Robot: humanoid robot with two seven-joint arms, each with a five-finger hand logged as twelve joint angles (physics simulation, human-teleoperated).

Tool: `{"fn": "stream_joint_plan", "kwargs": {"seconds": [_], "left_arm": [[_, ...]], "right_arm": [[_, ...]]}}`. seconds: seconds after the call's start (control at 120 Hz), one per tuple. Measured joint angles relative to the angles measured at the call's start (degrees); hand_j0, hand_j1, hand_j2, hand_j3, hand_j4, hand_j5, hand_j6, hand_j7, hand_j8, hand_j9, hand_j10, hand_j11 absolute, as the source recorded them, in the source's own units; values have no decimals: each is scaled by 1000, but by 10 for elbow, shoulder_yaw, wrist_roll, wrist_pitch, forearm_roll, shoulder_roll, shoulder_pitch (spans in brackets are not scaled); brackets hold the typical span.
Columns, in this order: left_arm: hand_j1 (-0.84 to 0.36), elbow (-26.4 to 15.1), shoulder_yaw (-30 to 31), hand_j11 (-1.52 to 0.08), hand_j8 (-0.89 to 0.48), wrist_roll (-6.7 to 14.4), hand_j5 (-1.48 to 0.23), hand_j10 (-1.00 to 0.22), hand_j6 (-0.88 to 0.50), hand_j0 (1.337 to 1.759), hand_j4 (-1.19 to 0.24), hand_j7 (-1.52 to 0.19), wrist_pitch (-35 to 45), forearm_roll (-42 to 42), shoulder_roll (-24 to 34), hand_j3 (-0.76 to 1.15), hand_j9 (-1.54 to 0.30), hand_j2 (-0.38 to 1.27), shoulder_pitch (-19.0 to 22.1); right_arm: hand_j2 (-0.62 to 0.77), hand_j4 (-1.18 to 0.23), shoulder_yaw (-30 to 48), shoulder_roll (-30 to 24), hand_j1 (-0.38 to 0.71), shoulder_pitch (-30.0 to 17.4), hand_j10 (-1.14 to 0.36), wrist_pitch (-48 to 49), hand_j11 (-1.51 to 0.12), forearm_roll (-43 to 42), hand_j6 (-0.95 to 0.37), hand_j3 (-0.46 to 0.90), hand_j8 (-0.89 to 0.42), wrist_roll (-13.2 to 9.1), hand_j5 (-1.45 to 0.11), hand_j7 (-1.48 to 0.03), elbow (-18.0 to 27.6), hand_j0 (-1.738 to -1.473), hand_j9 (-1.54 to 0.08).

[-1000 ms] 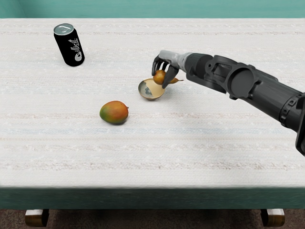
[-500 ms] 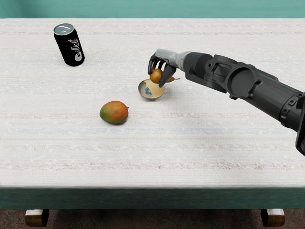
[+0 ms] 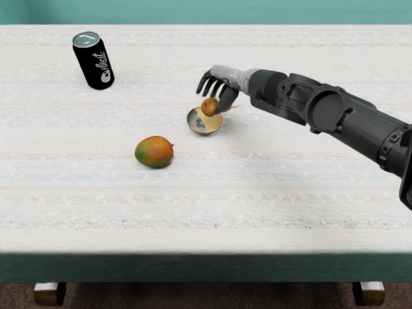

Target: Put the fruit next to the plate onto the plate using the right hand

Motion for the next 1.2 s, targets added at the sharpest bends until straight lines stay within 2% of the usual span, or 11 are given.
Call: {"fn": "stream_joint_plan", "kwargs": {"seconds": [0.375,0.558,0.725,0.892,1.2], "left_arm": [[348,0,0,-1,-1,0,-1,-1,-1,1658,-1,-1,0,0,0,0,-1,0,0],[348,0,0,-1,-1,0,-1,-1,-1,1658,-1,-1,0,0,0,0,-1,0,0],[348,0,0,-1,-1,0,-1,-1,-1,1658,-1,-1,0,0,0,0,-1,0,0],[348,0,0,-1,-1,0,-1,-1,-1,1658,-1,-1,0,0,0,0,-1,0,0],[348,0,0,-1,-1,0,-1,-1,-1,1658,-1,-1,0,0,0,0,-1,0,0]], "right_arm": [[-63,-399,5,0,124,1,-398,1,-519,3,-396,0,-395,-2,-519,-518,0,-1658,-519],[-29,-183,8,0,-133,13,-183,37,-238,80,-182,0,-182,-2,-238,-237,1,-1658,-238],[-12,-82,10,0,-254,22,-81,156,-105,192,-82,0,-81,-2,-105,-105,1,-1658,-105],[-5,-37,28,-16,-307,24,-36,239,-47,259,-37,0,-37,-2,-47,-46,2,-1658,-47],[-1,-9,85,-92,-340,16,-8,261,-10,328,-9,0,-9,-2,-10,-10,5,-1658,-10]]}}
